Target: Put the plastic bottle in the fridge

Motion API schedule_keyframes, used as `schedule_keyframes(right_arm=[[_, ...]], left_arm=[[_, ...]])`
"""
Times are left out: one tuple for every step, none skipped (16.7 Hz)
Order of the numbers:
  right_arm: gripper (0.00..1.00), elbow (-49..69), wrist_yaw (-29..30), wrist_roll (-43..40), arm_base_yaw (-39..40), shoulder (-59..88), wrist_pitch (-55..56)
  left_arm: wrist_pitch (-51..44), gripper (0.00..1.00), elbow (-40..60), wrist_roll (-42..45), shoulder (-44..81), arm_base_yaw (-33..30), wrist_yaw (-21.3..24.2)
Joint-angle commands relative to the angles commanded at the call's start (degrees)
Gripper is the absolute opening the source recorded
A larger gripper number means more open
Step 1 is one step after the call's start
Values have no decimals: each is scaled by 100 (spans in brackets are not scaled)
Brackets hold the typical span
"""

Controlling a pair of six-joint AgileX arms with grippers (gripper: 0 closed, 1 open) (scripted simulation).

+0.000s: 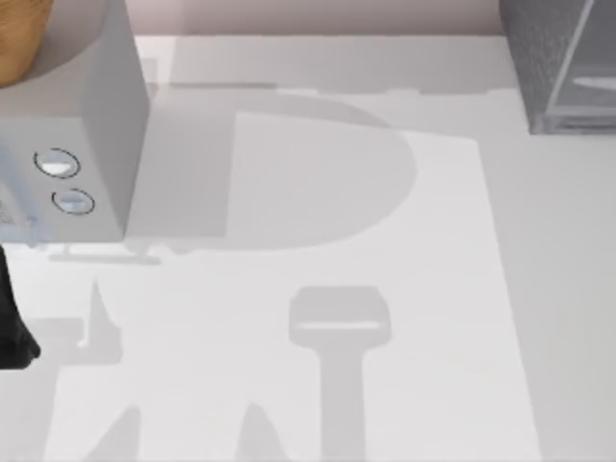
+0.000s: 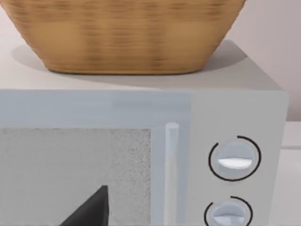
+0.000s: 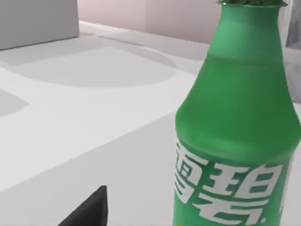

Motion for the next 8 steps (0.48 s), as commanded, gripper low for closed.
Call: schedule_keyframes(right_arm=[[100, -13, -149, 143, 146, -26, 132], [100, -24, -292, 297, 287, -56, 268], [100, -33, -426, 457, 420, -89, 403], [100, -40, -546, 617, 539, -125, 533], [100, -45, -650, 769, 643, -160, 655], [100, -48, -736, 908, 729, -194, 764], [100, -51, -803, 1027, 795, -223, 855], [100, -53, -851, 1120, 843, -247, 926]], left_arm=[[0, 100, 0, 0, 0, 0, 0], [0, 100, 0, 0, 0, 0, 0], [0, 100, 0, 0, 0, 0, 0], [0, 100, 0, 0, 0, 0, 0], [0, 100, 0, 0, 0, 0, 0], [0, 100, 0, 0, 0, 0, 0], [0, 100, 0, 0, 0, 0, 0], [0, 100, 0, 0, 0, 0, 0]])
